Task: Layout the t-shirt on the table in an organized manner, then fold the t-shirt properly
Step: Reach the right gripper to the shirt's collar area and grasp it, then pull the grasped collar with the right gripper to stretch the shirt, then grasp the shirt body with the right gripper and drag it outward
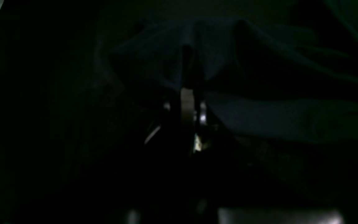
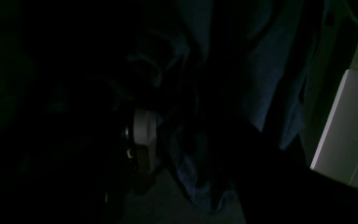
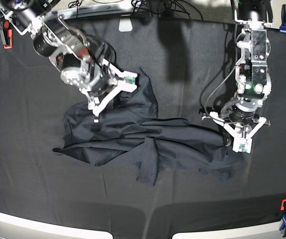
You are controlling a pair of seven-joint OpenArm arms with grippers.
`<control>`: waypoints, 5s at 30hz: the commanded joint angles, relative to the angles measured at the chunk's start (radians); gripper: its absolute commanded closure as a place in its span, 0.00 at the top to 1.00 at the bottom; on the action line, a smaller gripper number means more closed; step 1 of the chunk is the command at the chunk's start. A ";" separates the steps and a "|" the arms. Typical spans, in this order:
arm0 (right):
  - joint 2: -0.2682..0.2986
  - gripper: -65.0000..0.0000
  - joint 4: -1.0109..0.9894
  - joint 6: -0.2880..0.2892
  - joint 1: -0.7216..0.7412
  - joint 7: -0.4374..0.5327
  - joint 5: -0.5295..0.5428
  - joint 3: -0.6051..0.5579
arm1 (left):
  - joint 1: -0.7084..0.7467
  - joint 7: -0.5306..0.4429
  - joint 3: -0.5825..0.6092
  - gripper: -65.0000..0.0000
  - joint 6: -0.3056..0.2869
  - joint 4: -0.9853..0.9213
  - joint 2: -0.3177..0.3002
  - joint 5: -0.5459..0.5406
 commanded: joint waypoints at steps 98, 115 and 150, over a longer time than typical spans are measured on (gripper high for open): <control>0.482 0.41 0.571 0.085 -0.886 -0.484 0.991 0.914 | -0.011 0.212 -0.004 0.22 0.000 0.137 -0.180 -0.042; 0.126 0.41 0.430 0.014 -0.167 -0.132 0.459 0.397 | -0.011 0.204 -0.004 0.22 0.000 0.137 -0.180 -0.085; -0.163 0.00 -0.388 -0.261 0.487 -0.092 0.052 -0.250 | -0.010 0.206 -0.004 0.22 0.000 0.137 -0.180 -0.080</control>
